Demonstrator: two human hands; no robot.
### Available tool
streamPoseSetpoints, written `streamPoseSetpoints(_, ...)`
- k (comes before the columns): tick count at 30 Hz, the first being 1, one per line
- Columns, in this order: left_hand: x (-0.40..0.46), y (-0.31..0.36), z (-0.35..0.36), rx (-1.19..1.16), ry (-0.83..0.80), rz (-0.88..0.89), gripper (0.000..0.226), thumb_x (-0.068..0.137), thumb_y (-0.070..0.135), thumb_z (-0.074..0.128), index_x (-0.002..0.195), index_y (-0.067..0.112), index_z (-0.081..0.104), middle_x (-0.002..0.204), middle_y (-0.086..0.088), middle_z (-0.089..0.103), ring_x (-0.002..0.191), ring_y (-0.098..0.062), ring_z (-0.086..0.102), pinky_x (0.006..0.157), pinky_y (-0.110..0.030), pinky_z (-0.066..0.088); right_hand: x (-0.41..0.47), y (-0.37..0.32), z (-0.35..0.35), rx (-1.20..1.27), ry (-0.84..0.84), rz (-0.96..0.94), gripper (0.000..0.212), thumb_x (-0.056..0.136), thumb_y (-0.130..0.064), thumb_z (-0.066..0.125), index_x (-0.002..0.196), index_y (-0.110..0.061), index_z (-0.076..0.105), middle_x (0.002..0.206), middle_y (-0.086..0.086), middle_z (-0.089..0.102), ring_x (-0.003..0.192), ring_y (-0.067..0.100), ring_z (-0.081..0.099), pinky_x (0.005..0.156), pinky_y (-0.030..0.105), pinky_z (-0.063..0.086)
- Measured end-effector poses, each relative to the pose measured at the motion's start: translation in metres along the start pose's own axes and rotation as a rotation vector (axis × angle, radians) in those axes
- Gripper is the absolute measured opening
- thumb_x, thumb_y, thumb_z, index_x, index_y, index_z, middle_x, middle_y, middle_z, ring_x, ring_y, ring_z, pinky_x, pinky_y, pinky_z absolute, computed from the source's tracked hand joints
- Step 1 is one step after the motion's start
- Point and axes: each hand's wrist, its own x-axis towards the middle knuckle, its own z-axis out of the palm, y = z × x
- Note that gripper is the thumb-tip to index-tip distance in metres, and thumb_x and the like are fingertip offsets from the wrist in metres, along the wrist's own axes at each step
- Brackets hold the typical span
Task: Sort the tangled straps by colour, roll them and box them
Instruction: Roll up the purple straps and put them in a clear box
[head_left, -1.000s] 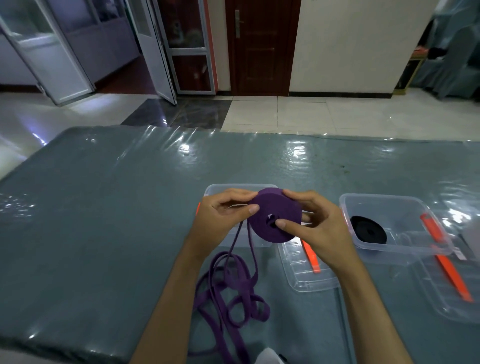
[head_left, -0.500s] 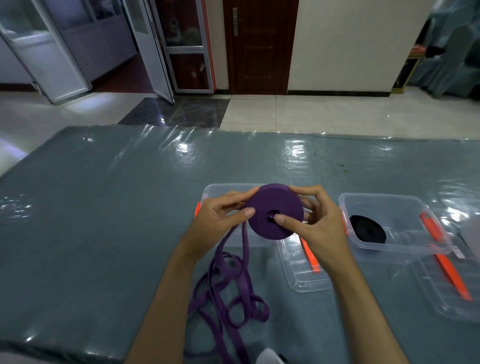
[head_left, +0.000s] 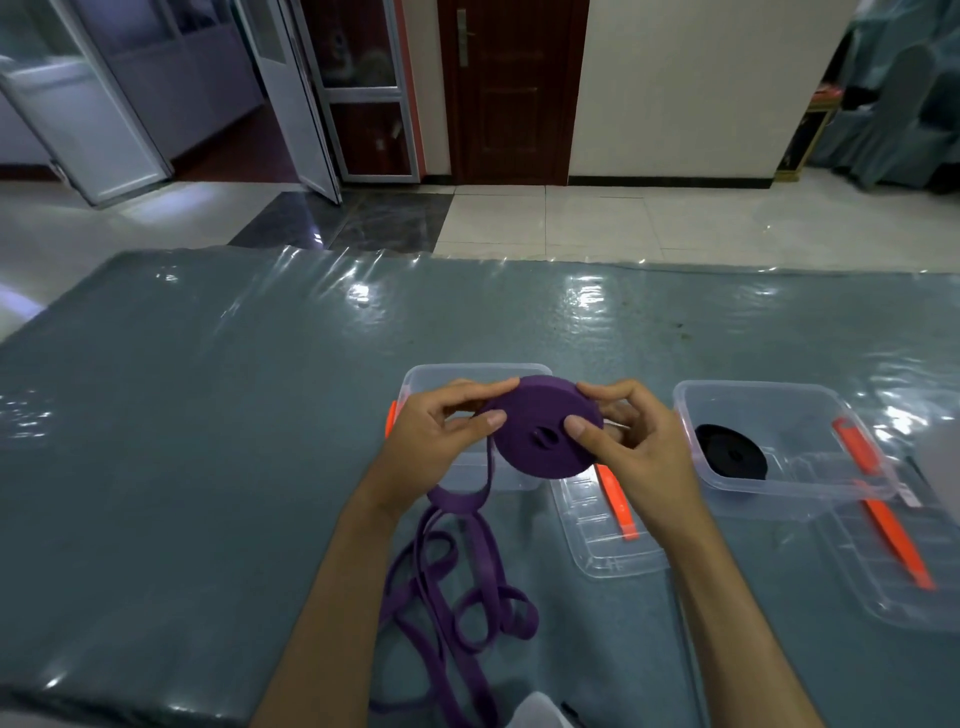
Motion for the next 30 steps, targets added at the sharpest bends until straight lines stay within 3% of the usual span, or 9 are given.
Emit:
streamPoseSetpoints(3, -0.002, -0.001, -0.004, 0.035, 0.03, -0.015, 0.025, 0.09, 0.003, 0.079, 0.114, 0.009, 0.078, 0.11, -0.001, 0.08, 0.107, -0.02, 0.075, 0.1, -0.035, 0.06, 0.0, 0.002, -0.005, -0.053, -0.125, 0.124, 0.034, 0.083, -0.023, 0.086, 0.104, -0.023, 0.059, 0.104, 0.012, 0.081, 0.084, 0.026, 0.079, 0.071, 0.029, 0.061)
streamPoseSetpoints(8, -0.009, -0.006, -0.002, -0.075, 0.059, -0.077, 0.027, 0.085, 0.014, 0.082, 0.112, 0.013, 0.08, 0.111, -0.009, 0.08, 0.111, -0.03, 0.074, 0.103, -0.049, 0.058, -0.005, 0.003, -0.007, 0.015, -0.145, 0.069, 0.055, 0.086, -0.016, 0.085, 0.137, -0.029, 0.068, 0.107, 0.016, 0.08, 0.094, 0.033, 0.079, 0.079, 0.032, 0.064)
streamPoseSetpoints(12, -0.013, -0.003, -0.006, -0.113, -0.07, -0.097, 0.044, 0.09, 0.02, 0.078, 0.134, 0.027, 0.072, 0.127, -0.002, 0.076, 0.121, -0.024, 0.071, 0.108, -0.033, 0.054, -0.009, 0.001, -0.001, 0.055, -0.064, 0.043, 0.042, 0.084, -0.024, 0.086, 0.124, -0.023, 0.075, 0.117, 0.011, 0.079, 0.104, 0.032, 0.078, 0.08, 0.037, 0.066)
streamPoseSetpoints(15, -0.016, -0.003, -0.004, -0.048, 0.035, -0.038, 0.034, 0.088, 0.015, 0.084, 0.119, 0.029, 0.079, 0.116, 0.003, 0.079, 0.109, -0.017, 0.074, 0.099, -0.031, 0.058, -0.013, -0.001, -0.002, 0.024, -0.085, 0.125, 0.042, 0.079, -0.04, 0.091, 0.108, -0.022, 0.067, 0.109, 0.014, 0.08, 0.096, 0.036, 0.079, 0.077, 0.04, 0.065)
streamPoseSetpoints(17, -0.017, -0.004, 0.001, -0.022, 0.088, -0.015, 0.026, 0.085, 0.013, 0.087, 0.105, 0.027, 0.08, 0.107, 0.003, 0.08, 0.101, -0.014, 0.075, 0.091, -0.025, 0.058, -0.014, 0.0, -0.004, -0.035, -0.128, 0.169, 0.039, 0.081, -0.037, 0.09, 0.099, -0.022, 0.058, 0.099, 0.014, 0.081, 0.089, 0.035, 0.079, 0.072, 0.035, 0.064)
streamPoseSetpoints(19, -0.02, -0.005, 0.004, 0.002, 0.111, -0.006, 0.023, 0.082, 0.011, 0.089, 0.096, 0.026, 0.079, 0.101, 0.003, 0.08, 0.097, -0.013, 0.075, 0.088, -0.021, 0.057, -0.017, 0.001, -0.006, -0.054, -0.192, 0.207, 0.035, 0.087, -0.027, 0.084, 0.113, -0.03, 0.06, 0.1, 0.016, 0.08, 0.093, 0.037, 0.079, 0.073, 0.037, 0.065)
streamPoseSetpoints(22, -0.026, -0.006, 0.004, -0.002, 0.111, -0.017, 0.022, 0.08, 0.013, 0.09, 0.091, 0.029, 0.08, 0.097, 0.004, 0.08, 0.094, -0.011, 0.076, 0.086, -0.02, 0.057, -0.022, -0.002, -0.011, -0.103, -0.29, 0.23, 0.069, 0.093, -0.023, 0.078, 0.149, -0.051, 0.049, 0.105, 0.02, 0.078, 0.1, 0.034, 0.078, 0.083, 0.042, 0.066)
streamPoseSetpoints(27, -0.033, -0.009, 0.01, -0.03, 0.096, -0.044, 0.02, 0.079, 0.013, 0.092, 0.092, 0.025, 0.082, 0.097, -0.001, 0.081, 0.09, -0.014, 0.078, 0.082, -0.02, 0.059, -0.03, -0.002, -0.008, -0.09, -0.292, 0.215, 0.038, 0.09, -0.03, 0.083, 0.124, -0.034, 0.068, 0.11, 0.014, 0.079, 0.096, 0.038, 0.078, 0.074, 0.047, 0.066)
streamPoseSetpoints(30, -0.037, -0.01, 0.015, -0.092, 0.064, -0.082, 0.017, 0.083, 0.016, 0.089, 0.097, 0.022, 0.082, 0.102, -0.004, 0.081, 0.094, -0.02, 0.079, 0.082, -0.024, 0.061, -0.036, 0.003, -0.007, -0.047, -0.255, 0.181, 0.044, 0.09, -0.027, 0.082, 0.13, -0.033, 0.064, 0.108, 0.014, 0.08, 0.093, 0.035, 0.08, 0.069, 0.041, 0.064)
